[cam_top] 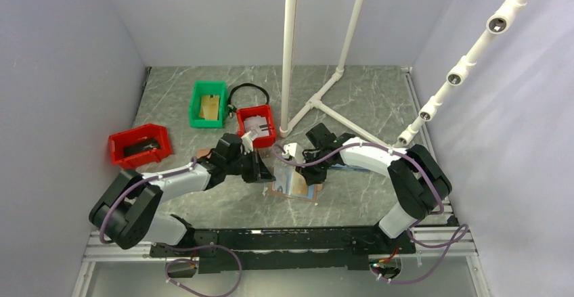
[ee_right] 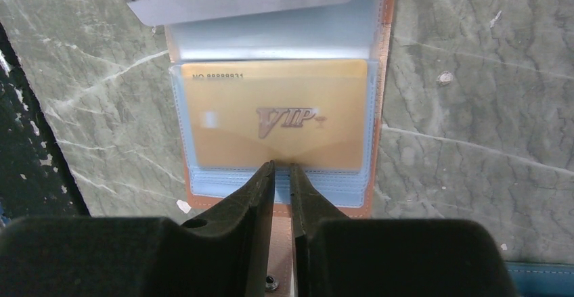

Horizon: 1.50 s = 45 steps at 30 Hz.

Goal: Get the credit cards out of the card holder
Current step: Remove the credit card from the card holder, then place the credit card in the storage box.

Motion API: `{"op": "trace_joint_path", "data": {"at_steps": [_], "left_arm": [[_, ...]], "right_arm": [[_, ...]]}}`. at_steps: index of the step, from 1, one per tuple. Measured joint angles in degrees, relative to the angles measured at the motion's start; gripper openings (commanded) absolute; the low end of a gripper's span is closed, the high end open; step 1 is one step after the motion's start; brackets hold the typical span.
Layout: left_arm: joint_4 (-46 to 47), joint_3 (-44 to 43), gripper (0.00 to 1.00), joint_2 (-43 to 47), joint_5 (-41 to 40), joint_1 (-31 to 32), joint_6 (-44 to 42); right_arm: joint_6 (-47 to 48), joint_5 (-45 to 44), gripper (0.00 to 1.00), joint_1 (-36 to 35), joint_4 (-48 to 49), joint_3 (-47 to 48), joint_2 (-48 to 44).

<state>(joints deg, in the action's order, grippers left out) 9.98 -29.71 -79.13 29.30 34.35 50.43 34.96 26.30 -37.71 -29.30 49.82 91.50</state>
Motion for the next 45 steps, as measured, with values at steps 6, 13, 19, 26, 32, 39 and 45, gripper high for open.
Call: {"op": "trace_joint_path", "data": {"at_steps": [6, 13, 19, 26, 32, 39, 45], "left_arm": [[-2.9, 0.0, 0.0, 3.9, 0.3, -2.1, -1.7], [-9.9, -1.2, 0.0, 9.1, 1.3, -6.3, -3.9], [-18.6, -5.4, 0.0, 12.1, 3.2, -12.3, -7.0], [-27.1, -12.0, 0.0, 14.5, 6.5, -20.4, -12.0], [-27.8, -18.6, 0.0, 9.8, 10.1, -27.7, -13.6], [-25.7, -28.2, 0.0, -2.8, 11.4, -29.1, -14.5], [-24.2, -32.6, 0.0, -10.7, 11.4, -29.1, -15.3]], "right_arm": [[0.0, 0.3, 0.21, 0.0, -0.1, 0.0, 0.0], [0.0, 1.2, 0.27, 0.0, -0.5, 0.0, -0.2], [0.0, 1.5, 0.27, 0.1, -0.6, -0.2, -0.6], [0.2, 2.7, 0.27, 0.8, -0.8, -0.4, -0.8], [0.2, 3.4, 0.27, 1.2, -1.1, -0.4, -0.8], [0.1, 4.3, 0.27, 2.1, -1.5, -0.4, -0.8], [0.1, 5.1, 0.27, 3.2, -1.8, -0.4, -0.8]]}}
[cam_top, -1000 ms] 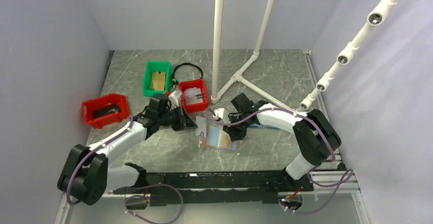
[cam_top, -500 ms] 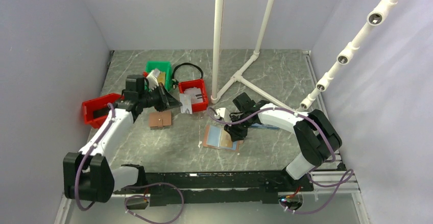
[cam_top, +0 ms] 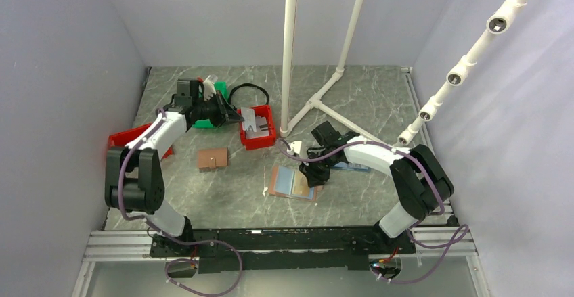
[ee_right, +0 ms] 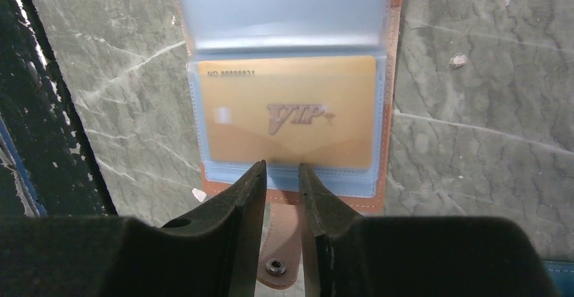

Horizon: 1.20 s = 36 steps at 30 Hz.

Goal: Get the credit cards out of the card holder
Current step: Place the credit card in the storage box, then remove the credit card from the card holder.

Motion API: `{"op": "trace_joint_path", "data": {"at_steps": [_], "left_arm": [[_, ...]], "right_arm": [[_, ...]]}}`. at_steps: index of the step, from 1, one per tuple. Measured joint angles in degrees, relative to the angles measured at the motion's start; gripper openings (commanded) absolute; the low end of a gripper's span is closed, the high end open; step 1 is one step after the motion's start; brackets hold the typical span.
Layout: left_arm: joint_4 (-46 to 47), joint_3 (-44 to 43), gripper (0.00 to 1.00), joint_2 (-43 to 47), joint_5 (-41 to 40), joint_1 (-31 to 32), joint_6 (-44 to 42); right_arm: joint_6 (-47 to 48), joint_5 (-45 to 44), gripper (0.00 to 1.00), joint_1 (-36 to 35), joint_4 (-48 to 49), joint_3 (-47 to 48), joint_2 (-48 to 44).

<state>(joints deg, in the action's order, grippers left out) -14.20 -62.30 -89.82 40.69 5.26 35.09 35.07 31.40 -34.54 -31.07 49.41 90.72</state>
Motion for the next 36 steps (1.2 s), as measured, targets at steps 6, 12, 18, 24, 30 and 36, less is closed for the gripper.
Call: {"op": "trace_joint_path", "data": {"at_steps": [6, 12, 18, 24, 30, 36], "left_arm": [[0.6, -0.7, 0.0, -3.8, -0.1, 0.0, -0.2], [3.1, -0.7, 0.0, -5.8, -0.6, 0.0, 0.1], [4.2, -0.8, 0.0, -7.7, -1.2, 0.1, 0.3], [0.9, -5.4, 0.17, -13.3, -3.6, 2.1, -0.3], [-8.4, -13.8, 0.38, -15.0, -12.2, 6.2, -3.2], [-13.4, -15.7, 0.41, -11.2, -20.5, 7.5, -4.3]], "right_arm": [[0.0, 0.2, 0.27, 0.5, -0.3, 0.0, 0.0], [0.0, 0.3, 0.27, 0.6, -0.4, 0.0, 0.1], [-0.1, 0.4, 0.27, 0.6, -0.5, 0.0, 0.2], [-0.1, 0.5, 0.27, 0.6, -0.5, 0.0, 0.3], [-0.1, 0.4, 0.27, 0.6, -0.6, 0.0, 0.3], [-0.1, 0.4, 0.27, 0.6, -0.6, 0.0, 0.2]]}}
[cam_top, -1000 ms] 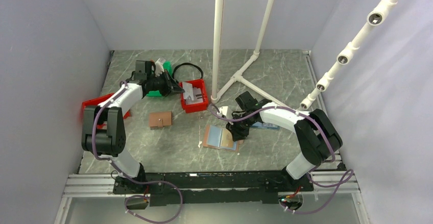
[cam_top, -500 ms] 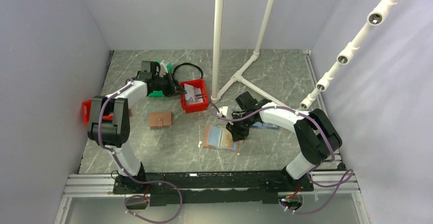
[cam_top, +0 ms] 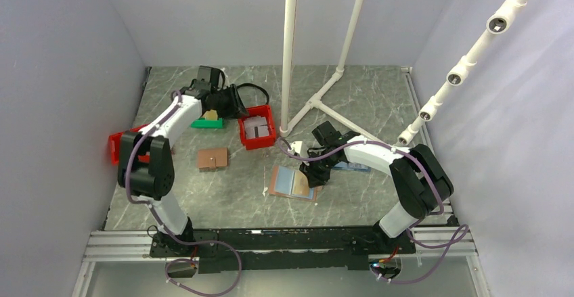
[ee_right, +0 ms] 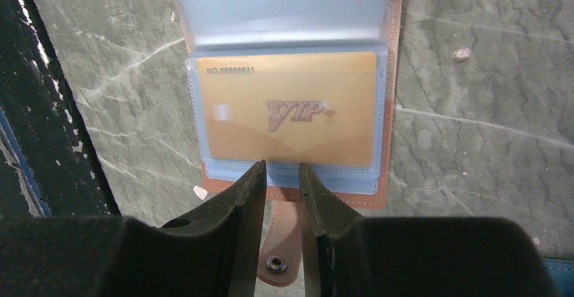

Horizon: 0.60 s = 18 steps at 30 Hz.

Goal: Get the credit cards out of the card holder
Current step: Remove the credit card from the card holder.

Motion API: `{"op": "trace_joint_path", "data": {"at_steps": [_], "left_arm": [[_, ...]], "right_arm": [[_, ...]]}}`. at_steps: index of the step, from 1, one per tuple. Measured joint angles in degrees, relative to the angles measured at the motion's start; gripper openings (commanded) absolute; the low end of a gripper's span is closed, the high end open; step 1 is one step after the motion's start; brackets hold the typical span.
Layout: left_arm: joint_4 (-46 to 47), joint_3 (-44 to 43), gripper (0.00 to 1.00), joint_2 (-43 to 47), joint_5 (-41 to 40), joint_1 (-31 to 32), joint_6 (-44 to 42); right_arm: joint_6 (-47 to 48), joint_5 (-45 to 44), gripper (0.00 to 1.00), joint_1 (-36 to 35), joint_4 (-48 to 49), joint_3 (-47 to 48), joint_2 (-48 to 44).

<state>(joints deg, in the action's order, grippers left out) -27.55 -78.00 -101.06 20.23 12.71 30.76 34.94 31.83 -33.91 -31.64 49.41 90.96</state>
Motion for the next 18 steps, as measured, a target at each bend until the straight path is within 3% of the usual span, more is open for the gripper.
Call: {"op": "trace_joint_path", "data": {"at_steps": [3, 10, 13, 18], "left_arm": [[-0.3, 1.9, 0.45, 4.8, -2.7, -0.3, -0.2], [1.0, 10.9, 0.79, 20.0, -5.3, -0.3, 1.7], [1.9, 16.0, 0.8, 26.1, -5.7, -0.4, 4.8], [4.4, 23.1, 0.7, 31.1, -2.7, -0.7, 9.1]], "right_arm": [[0.0, 0.0, 0.27, 0.0, 0.0, 0.0, 0.0], [0.0, 0.2, 0.27, 0.2, 0.0, -0.5, -1.1], [0.0, 0.3, 0.27, 0.4, 0.2, -1.1, -2.7], [0.0, 0.6, 0.27, 0.9, 0.5, -2.4, -4.6]]}}
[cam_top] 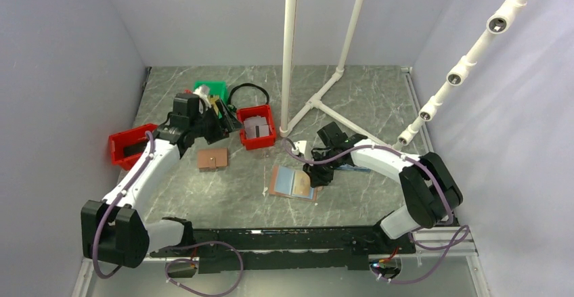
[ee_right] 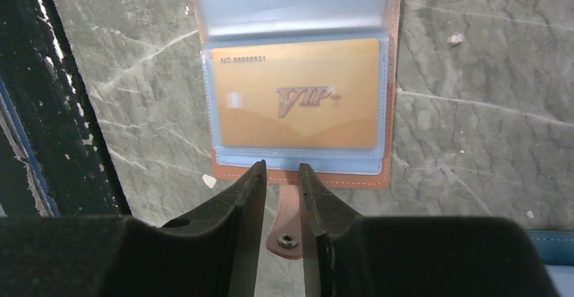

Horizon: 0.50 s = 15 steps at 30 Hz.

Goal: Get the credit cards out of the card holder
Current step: Remove the credit card from the card holder.

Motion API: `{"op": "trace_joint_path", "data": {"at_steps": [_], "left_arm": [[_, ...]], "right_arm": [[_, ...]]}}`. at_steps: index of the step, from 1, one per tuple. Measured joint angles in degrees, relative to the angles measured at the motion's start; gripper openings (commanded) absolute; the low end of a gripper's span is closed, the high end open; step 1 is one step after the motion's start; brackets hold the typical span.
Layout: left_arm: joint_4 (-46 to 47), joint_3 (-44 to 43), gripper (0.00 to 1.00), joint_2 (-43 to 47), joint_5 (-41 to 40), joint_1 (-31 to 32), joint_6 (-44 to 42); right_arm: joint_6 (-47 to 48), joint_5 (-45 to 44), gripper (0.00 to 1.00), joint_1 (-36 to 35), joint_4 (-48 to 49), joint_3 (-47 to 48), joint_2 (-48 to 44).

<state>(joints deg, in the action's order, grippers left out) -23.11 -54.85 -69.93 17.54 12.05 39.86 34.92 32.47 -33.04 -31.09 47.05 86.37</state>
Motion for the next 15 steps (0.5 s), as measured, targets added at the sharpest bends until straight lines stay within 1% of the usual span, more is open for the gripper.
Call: {"op": "trace_joint_path", "data": {"at_steps": [5, 8, 11, 13, 15], "left_arm": [[4.0, 5.7, 0.57, 1.6, 7.3, 0.1, 3.5], [8.7, 10.0, 0.52, 2.7, 11.0, 1.1, 6.9], [16.8, 15.7, 0.48, 3.8, 13.6, 4.0, 11.7], [21.8, 19.0, 0.46, 3.5, 14.3, 7.2, 14.6], [24.9, 20.4, 0.45, 2.1, 14.2, 11.0, 16.5]], "right_arm": [[0.0, 0.9, 0.27, 0.7, 0.2, -0.9, -0.7], [-0.5, 2.5, 0.27, 2.0, 0.4, -0.9, -0.9], [-1.4, 4.5, 0.27, 4.1, 0.7, -0.9, -1.5], [-1.9, 5.7, 0.27, 5.2, 1.0, -0.9, -1.9], [-2.6, 6.9, 0.28, 6.4, 1.3, -1.0, -2.4]]}}
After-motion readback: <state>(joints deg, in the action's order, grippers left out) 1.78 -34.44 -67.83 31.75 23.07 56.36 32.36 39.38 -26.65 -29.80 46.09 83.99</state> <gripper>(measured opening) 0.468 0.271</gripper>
